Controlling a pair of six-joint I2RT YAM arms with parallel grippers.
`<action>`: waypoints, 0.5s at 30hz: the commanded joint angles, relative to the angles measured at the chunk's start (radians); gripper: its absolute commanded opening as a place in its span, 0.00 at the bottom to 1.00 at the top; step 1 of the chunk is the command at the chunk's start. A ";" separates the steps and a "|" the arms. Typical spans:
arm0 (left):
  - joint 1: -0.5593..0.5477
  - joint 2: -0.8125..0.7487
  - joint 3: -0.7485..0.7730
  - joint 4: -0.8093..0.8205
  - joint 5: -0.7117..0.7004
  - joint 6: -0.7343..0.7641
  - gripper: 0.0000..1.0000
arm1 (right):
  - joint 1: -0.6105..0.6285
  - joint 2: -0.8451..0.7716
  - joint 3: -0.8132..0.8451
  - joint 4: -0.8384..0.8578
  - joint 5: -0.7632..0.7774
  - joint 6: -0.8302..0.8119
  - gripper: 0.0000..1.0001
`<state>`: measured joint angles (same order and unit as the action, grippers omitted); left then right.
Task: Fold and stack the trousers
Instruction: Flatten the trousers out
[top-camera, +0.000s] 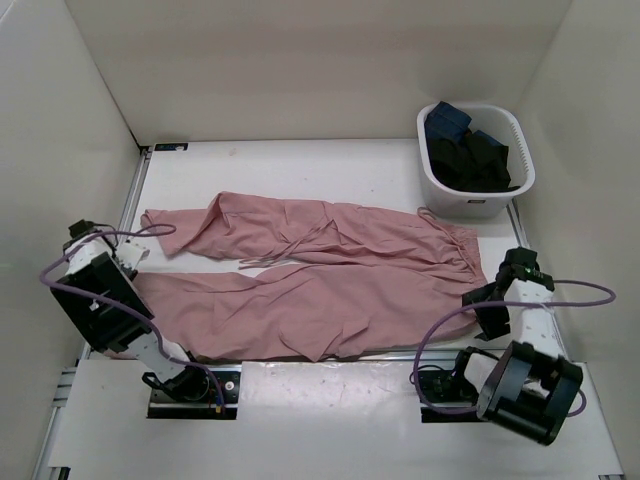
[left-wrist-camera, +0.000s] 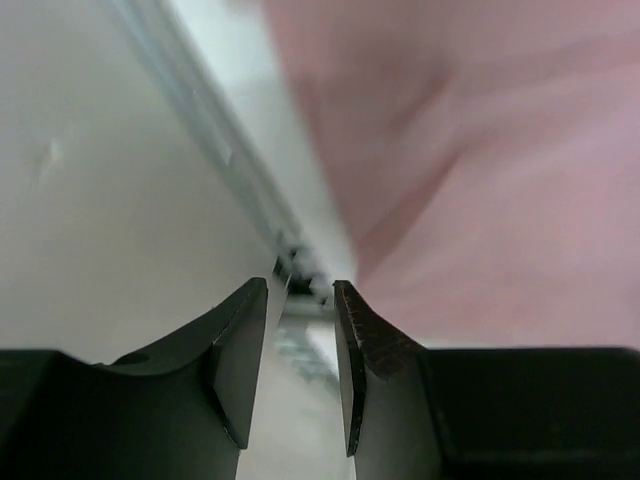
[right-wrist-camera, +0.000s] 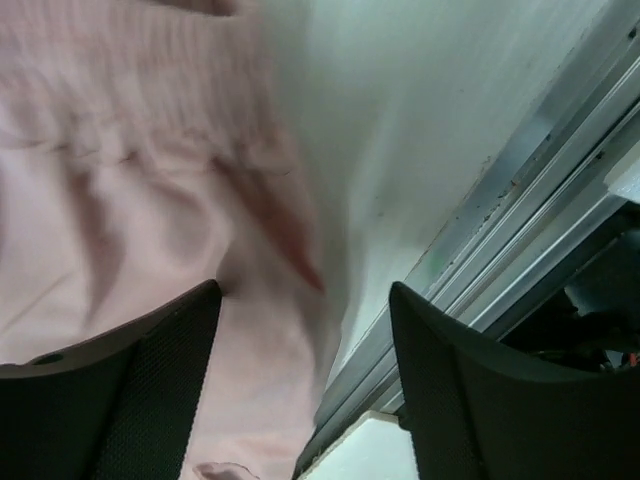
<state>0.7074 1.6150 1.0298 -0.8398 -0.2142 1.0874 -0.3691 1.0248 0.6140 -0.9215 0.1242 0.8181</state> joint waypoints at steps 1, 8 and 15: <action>-0.072 0.034 0.023 0.065 0.059 -0.176 0.45 | -0.013 0.075 -0.036 0.079 0.020 0.049 0.72; -0.091 0.169 0.030 0.096 0.019 -0.326 0.45 | -0.134 0.003 -0.079 -0.067 0.061 0.058 0.00; -0.184 -0.006 0.196 -0.001 0.170 -0.327 0.60 | -0.125 -0.045 0.021 -0.157 -0.012 0.023 0.78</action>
<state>0.5926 1.7508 1.1053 -0.8162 -0.1604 0.7891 -0.4976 1.0019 0.5529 -0.9974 0.1246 0.8520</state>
